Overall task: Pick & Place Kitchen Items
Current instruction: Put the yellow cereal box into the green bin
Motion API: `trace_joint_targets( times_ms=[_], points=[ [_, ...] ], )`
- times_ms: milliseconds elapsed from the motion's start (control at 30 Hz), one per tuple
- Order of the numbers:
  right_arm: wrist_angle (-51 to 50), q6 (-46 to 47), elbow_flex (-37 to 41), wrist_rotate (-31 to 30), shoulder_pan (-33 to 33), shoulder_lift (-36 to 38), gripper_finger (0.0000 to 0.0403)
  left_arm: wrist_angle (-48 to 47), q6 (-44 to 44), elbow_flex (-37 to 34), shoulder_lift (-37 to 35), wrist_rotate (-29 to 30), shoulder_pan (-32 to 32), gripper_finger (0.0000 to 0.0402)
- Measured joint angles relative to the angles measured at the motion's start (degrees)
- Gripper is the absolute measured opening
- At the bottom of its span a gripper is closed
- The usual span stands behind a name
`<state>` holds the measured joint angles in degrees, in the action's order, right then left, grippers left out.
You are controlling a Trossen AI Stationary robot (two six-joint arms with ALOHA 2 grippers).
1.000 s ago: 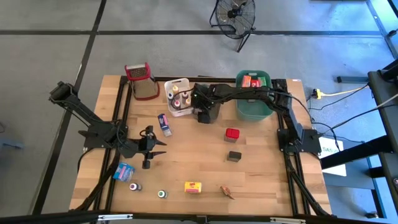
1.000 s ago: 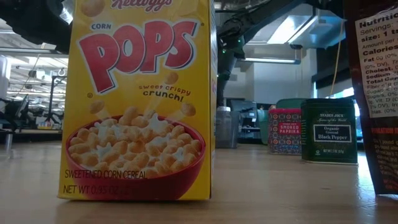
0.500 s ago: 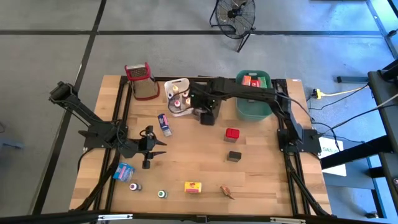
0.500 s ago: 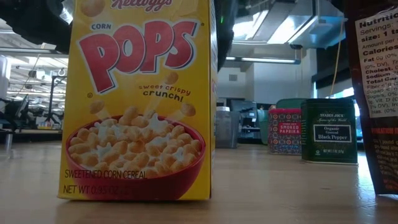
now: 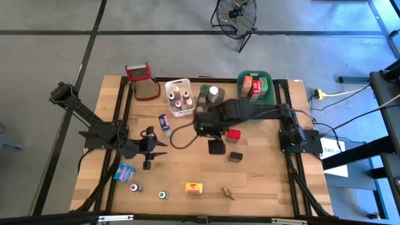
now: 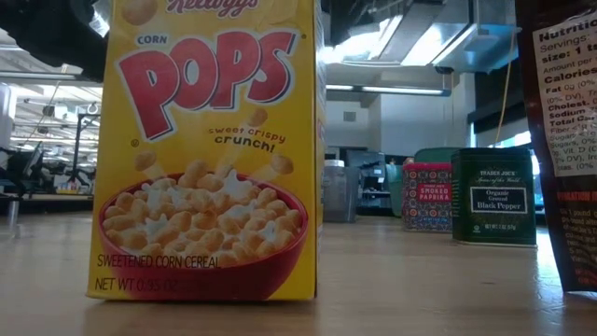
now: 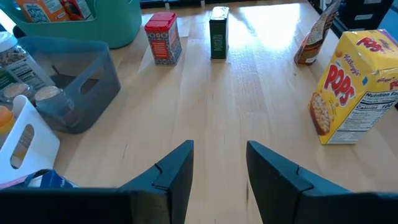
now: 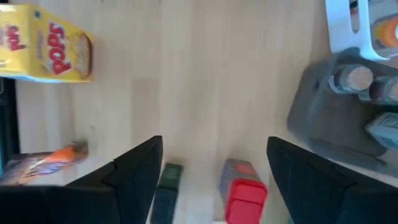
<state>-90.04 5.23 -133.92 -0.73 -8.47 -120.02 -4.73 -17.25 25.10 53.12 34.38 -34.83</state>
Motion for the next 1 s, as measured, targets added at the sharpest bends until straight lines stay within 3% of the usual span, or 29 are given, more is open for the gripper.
trace_joint_targets(
  times_ms=[233,633,1000],
  points=[
    [4.0,4.4,0.0,-0.6,-5.5,0.2,0.0294,0.2,-1.0,0.0,0.0,-0.1,0.0,0.0143],
    [7.8,5.2,0.9,-0.6,-9.0,0.0,0.0302,0.2,-2.9,0.0,0.0,-0.1,0.0,0.0143],
    [19.9,5.9,1.5,0.9,-16.9,-0.1,0.0302,0.2,-6.2,0.0,0.0,-1.6,-1.1,0.0143]
  ],
)
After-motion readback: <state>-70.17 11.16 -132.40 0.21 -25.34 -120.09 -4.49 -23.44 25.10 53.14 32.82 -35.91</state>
